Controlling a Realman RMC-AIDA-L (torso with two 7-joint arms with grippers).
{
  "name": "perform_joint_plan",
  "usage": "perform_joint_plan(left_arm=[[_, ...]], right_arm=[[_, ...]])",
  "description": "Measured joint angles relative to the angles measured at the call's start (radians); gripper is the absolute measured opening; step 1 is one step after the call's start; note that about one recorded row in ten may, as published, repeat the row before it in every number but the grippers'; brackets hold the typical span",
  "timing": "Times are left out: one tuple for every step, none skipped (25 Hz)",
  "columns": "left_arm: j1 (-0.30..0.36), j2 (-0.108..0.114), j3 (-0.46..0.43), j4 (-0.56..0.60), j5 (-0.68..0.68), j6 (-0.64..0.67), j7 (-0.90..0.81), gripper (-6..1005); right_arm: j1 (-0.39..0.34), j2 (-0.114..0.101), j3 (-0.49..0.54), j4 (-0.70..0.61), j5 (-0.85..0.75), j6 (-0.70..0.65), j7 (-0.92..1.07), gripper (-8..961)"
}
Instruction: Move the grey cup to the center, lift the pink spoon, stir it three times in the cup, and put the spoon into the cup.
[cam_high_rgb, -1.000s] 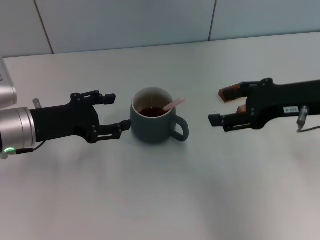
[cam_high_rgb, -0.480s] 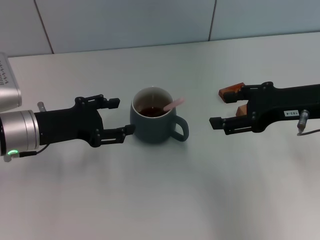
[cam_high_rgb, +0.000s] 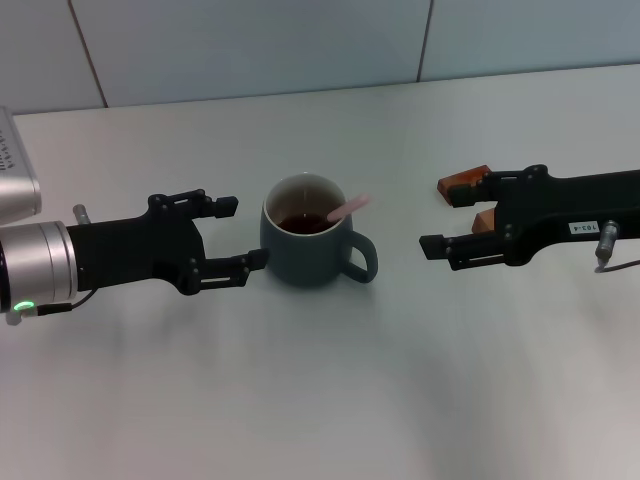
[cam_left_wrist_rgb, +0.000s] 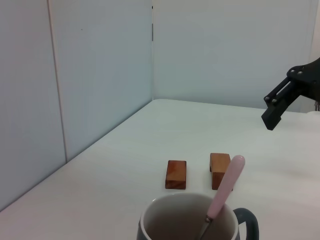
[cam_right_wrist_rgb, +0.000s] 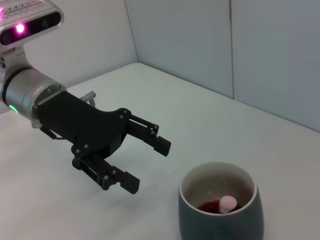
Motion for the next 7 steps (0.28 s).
perform_joint_plan(left_arm=[[0.0,0.0,0.0,0.0,0.0,0.0,-0.001,793],[-0.001,0.0,0.0,0.0,0.0,0.0,-0.002,793],[-0.001,0.0,0.0,0.0,0.0,0.0,-0.004,793],[-0.002,0.0,0.0,0.0,0.0,0.0,-0.007,793],[-0.002,0.0,0.0,0.0,0.0,0.0,-0.009,793],[-0.003,0.0,0.0,0.001,0.0,0.0,-0.01,793],[-0.004,0.0,0.0,0.0,0.0,0.0,-0.011,793]], right_arm=[[0.0,0.0,0.001,-0.001,0.0,0.0,0.0,824],[0.0,0.0,0.001,-0.001,0.0,0.0,0.0,824],[0.0,0.0,0.002,-0.001,0.0,0.0,0.0,824],[0.0,0.0,0.004,-0.001,0.0,0.0,0.001,824],[0.001,0.0,0.006,-0.001,0.0,0.0,0.002,824],[0.003,0.0,0.008,-0.001,0.0,0.0,0.004,824],[0.003,0.0,0.008,-0.001,0.0,0.0,0.004,824]])
